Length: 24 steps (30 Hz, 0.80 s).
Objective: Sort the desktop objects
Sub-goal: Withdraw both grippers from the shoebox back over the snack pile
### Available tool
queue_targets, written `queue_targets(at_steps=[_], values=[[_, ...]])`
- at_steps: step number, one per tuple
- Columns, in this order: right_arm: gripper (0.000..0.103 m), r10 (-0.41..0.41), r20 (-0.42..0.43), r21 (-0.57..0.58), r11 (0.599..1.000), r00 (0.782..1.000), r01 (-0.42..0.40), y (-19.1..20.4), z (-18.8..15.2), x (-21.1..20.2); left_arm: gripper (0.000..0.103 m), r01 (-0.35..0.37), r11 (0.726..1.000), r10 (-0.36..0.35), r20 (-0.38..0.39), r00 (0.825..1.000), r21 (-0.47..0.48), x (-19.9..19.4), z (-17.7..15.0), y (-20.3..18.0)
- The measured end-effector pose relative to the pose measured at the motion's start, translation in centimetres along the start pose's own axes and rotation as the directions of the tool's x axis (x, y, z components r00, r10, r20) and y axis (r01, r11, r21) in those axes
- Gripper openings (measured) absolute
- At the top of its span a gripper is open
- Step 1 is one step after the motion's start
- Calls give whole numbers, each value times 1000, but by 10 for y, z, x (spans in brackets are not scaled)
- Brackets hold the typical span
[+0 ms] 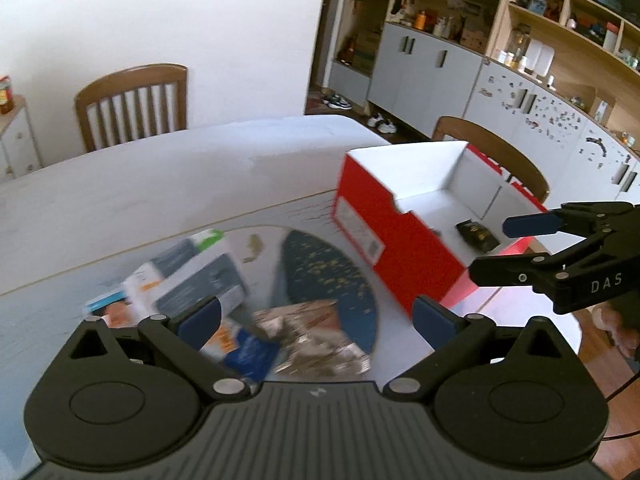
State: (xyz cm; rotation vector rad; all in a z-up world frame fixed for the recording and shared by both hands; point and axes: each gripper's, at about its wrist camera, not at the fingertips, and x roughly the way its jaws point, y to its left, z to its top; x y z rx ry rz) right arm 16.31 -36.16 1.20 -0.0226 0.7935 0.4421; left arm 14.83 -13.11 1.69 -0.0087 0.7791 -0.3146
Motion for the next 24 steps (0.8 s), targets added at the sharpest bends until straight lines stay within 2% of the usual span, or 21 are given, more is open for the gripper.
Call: queue_targets(at_steps=[2,13,24], values=[[96,4,-1,-4,1000,1000,-4,10,-2,1,102,-27,1000,28,14,1000,-9,-9,-6,9],[96,15,-6,-21,1000,1000,-15,47,-5,13,102,-69,995,71,29,997,-73,-39,-37,64],[96,-3,-31,-14,1000,1000,3,66,-8,34,102,-133,987,133,-2,991,-89,-38,-63,112]])
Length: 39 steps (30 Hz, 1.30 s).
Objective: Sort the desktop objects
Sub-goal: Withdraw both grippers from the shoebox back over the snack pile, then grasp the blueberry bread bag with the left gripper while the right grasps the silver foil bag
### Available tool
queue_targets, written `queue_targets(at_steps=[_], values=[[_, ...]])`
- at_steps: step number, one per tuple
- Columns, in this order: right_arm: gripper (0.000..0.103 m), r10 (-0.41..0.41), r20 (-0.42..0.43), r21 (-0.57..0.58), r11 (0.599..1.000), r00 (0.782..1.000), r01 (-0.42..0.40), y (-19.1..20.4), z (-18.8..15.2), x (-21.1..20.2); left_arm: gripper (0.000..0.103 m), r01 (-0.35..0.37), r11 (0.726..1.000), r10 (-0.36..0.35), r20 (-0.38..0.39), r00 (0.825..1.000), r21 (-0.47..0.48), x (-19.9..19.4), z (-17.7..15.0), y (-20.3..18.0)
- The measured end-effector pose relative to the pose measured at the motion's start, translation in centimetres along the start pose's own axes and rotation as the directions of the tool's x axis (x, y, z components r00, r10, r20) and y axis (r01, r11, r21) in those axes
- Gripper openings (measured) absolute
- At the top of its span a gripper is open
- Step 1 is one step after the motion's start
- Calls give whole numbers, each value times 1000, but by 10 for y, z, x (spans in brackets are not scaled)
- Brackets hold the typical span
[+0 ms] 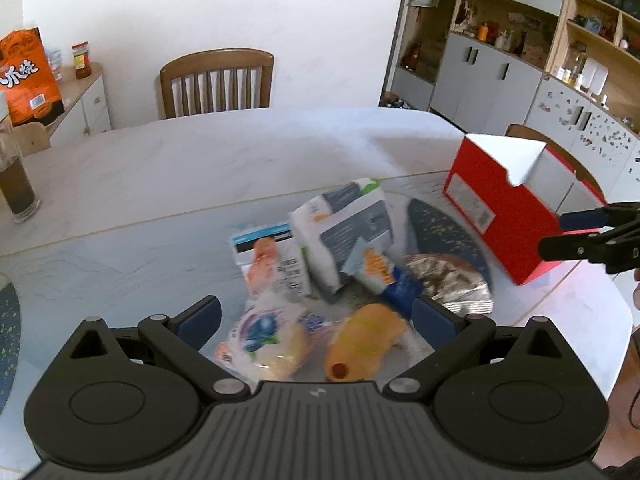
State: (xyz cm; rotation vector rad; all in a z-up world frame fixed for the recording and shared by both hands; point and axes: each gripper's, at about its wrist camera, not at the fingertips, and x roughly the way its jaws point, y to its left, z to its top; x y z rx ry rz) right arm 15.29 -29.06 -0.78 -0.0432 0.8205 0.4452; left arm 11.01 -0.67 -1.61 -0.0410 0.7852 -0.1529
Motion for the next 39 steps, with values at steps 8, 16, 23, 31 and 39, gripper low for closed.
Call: queue_targets(at_steps=[8,16,23,31,39], values=[[96,-20,-26,9,1000,999,20,7,-3,18,102,23,1000,-22,-35,999,21,23,-9,19],[96,-34,-38,10,999,999,34,13,-4,34,102,64,995,-59,-57,997,78,38,-16,39],[96,-43,-62,22,999,997,44,17,-4,49,102,132,983,-123,-81,989,128,48,-20,50],[96,-69,-90,48,996,994,74,22,-3,67,102,160,978,-147,-103,984,133,61,-24,60],[89,-95,-139,155,981,986,116,13,-5,90,102,174,969,-157,-105,982,178,68,-29,54]])
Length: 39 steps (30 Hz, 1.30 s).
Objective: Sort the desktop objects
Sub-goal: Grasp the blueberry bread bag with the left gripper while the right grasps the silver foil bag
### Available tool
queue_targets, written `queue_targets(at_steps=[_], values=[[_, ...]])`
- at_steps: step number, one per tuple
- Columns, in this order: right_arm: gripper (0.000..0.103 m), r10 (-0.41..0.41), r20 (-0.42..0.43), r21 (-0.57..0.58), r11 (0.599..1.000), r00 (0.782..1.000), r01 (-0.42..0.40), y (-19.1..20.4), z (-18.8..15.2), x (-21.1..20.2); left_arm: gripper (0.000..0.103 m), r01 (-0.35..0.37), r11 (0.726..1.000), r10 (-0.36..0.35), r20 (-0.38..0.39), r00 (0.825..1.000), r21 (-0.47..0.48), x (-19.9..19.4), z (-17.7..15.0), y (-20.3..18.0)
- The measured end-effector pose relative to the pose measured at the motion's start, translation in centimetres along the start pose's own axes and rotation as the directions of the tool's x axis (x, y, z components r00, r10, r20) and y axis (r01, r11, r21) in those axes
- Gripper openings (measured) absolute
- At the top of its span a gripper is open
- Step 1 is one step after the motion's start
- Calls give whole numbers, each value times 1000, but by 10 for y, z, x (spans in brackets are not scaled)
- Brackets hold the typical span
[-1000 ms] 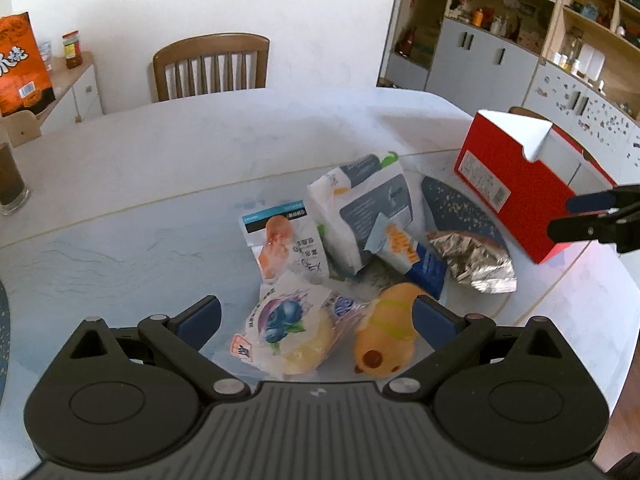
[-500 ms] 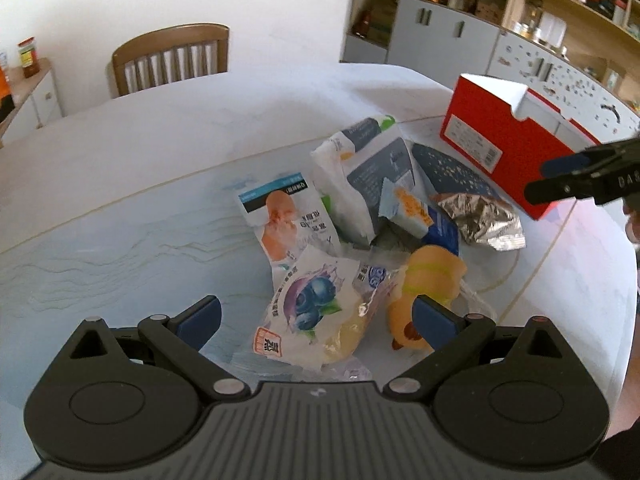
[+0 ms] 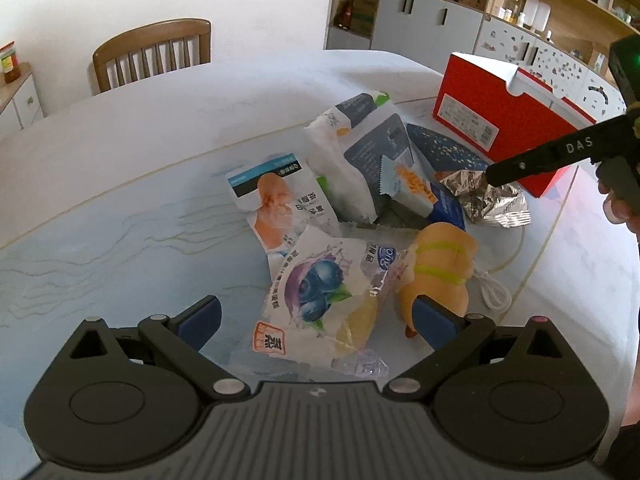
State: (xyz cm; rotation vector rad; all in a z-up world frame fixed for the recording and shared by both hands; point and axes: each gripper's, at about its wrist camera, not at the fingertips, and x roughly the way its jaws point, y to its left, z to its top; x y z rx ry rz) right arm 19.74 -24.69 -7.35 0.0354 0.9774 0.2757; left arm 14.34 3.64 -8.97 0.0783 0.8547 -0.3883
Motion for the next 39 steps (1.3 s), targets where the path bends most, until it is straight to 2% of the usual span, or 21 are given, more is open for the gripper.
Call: queue_targets(at_steps=[8,15,21,23,27,29,39], values=[[85,-15,-17,2,1000,1000,15,2,-2,10,101,-4,1000,3,30,1000,13,2,-2,1],[77,-11,-34,-3,1000,999,10,6,-1,18,97,34,999,-34,33,999,-11,5,-2,6],[68,9,-52,-9,1000,999,-10,10,-1,23,87,48,998,-47,24,999,-50,8,-4,12],[67,11,-54,-12,1000,998,-12,11,-2,23,74,51,997,-50,19,999,-54,8,-4,13],[60,16,-55,-16,1000,998,-17,12,-2,22,65,62,997,-61,18,998,-55,9,-3,12],[58,17,-57,-16,1000,998,-18,12,-2,21,57,64,996,-63,21,998,-57,9,-1,11],[50,13,-57,-16,1000,998,-14,11,-3,16,54,65,996,-64,17,998,-68,7,1,7]])
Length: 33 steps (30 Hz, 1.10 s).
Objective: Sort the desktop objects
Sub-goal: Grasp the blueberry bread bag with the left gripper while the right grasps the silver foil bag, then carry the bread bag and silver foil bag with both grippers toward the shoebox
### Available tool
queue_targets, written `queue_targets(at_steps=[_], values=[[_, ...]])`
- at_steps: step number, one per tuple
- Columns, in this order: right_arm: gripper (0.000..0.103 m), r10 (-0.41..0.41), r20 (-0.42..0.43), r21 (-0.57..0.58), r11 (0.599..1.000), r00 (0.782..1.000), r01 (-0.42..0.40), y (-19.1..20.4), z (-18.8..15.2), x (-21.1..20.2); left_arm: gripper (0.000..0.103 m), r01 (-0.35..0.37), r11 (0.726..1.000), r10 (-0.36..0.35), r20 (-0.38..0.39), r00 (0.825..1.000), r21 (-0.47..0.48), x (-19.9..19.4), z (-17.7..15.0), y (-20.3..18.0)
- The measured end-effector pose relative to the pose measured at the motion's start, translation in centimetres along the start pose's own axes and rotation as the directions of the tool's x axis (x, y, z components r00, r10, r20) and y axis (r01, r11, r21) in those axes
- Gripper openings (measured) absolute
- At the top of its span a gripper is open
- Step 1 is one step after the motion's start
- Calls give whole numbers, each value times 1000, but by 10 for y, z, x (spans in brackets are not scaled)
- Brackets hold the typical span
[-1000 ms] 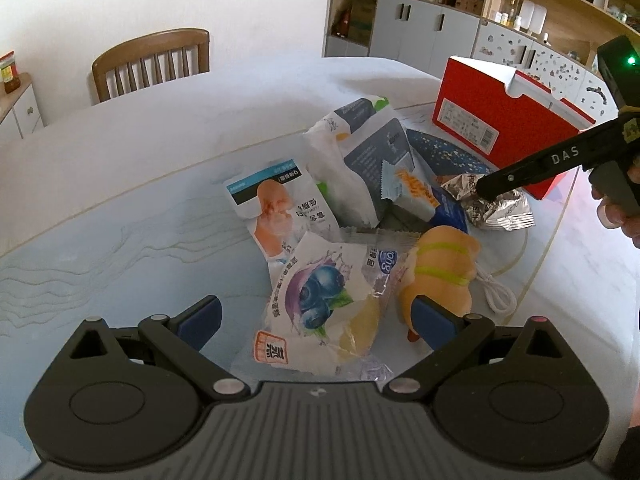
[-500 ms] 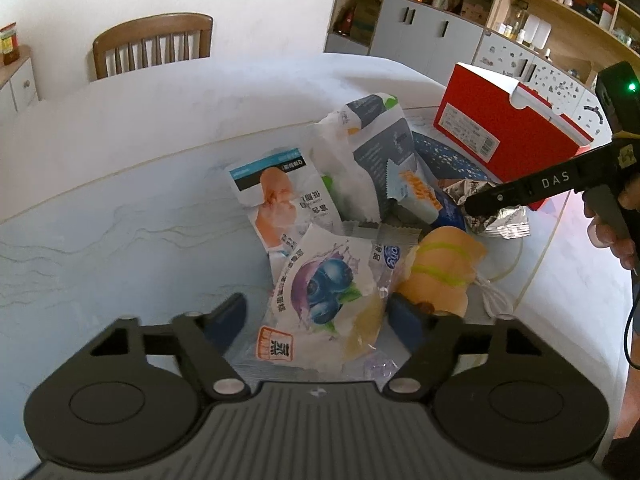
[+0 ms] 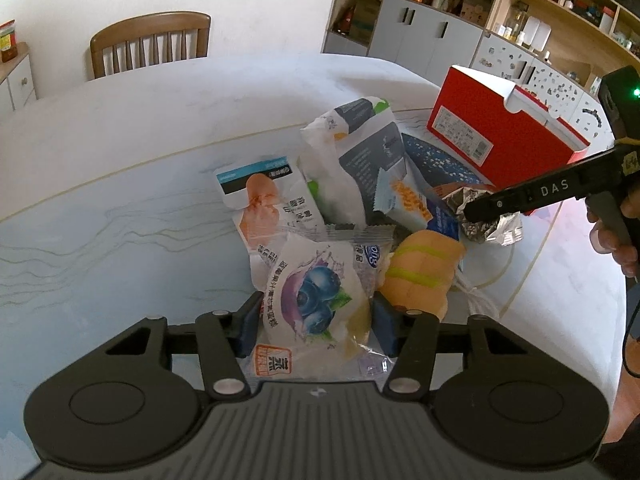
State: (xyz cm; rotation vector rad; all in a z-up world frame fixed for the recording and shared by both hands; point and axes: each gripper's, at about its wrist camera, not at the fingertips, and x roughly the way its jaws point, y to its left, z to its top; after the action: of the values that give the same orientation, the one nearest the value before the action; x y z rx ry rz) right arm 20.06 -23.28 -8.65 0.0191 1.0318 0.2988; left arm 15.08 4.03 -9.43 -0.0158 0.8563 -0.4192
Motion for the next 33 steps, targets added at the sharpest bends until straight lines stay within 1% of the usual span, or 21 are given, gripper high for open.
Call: queue_targets(at_steps=[7,19,23,29,33], values=[[49,3,9,-1,1000,1000,-3,-3,-1,-13,54,-6,1000,6,9,1000,-13,-10,4,-5],[49,37,40,-2,999,999,-37,-12,-5,-47,54,-31,999,32,40,999,-29,-37,12,-19],[48,50,53,-9,999,997,-50,-13,-8,-60,54,-38,999,39,49,998,-31,-46,16,-28],[48,64,72,-24,998,995,-62,-12,-10,-77,54,-59,997,63,56,996,-57,-62,25,-47],[48,87,89,-23,996,992,-85,-14,-13,-92,54,-69,995,73,62,995,-73,-73,35,-60]])
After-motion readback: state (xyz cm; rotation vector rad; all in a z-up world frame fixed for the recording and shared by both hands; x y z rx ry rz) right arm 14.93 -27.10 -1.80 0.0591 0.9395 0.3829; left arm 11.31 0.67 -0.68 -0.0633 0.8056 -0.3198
